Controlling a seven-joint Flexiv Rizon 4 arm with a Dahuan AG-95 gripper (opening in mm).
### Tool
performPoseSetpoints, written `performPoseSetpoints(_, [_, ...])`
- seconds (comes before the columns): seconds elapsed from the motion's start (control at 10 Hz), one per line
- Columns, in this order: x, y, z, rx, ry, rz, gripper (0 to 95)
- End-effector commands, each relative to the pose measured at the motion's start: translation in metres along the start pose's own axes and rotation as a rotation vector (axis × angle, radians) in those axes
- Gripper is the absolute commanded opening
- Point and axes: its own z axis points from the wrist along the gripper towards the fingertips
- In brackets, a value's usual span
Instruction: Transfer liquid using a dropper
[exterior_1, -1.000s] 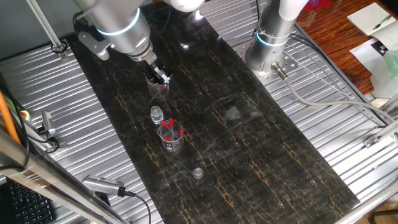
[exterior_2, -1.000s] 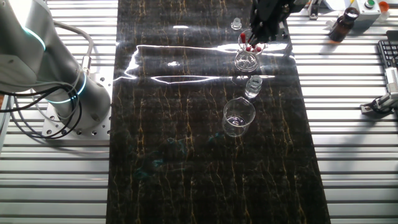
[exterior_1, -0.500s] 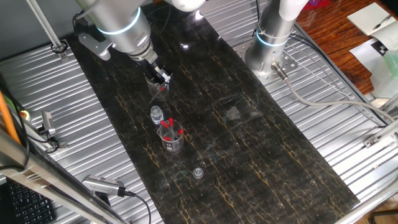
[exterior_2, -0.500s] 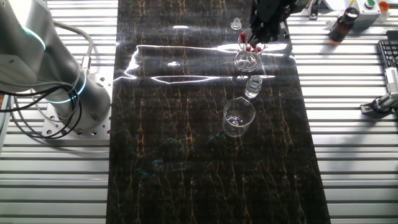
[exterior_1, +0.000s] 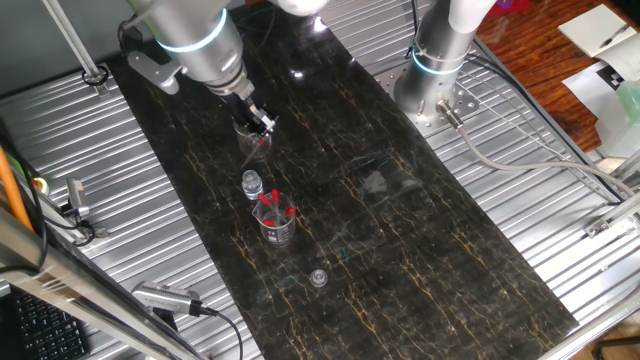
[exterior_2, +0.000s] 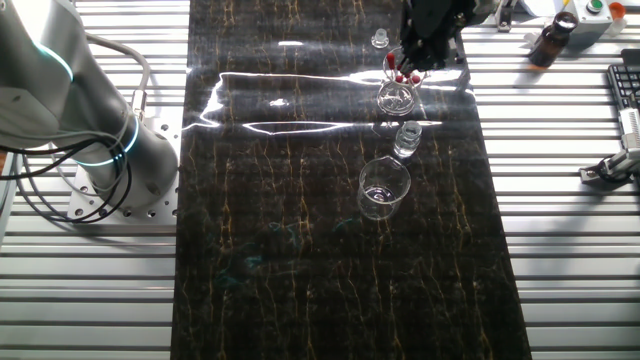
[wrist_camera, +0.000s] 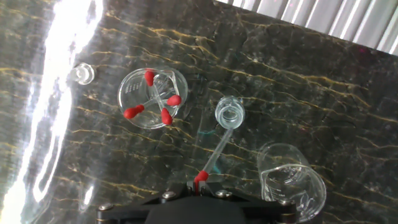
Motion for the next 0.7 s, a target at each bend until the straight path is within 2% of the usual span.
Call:
performPoseSetpoints(0.1, [-0.002,0.017,-0.006,-0.008,0.018,0.004,0.0])
performPoseSetpoints(0.3, [-0.004,0.035,-0.011,-0.019,0.022,0.025,0.0])
performPoseSetpoints(0.7, [-0.010,0.059,-0.012,-0.028,0.024,0.051,0.0])
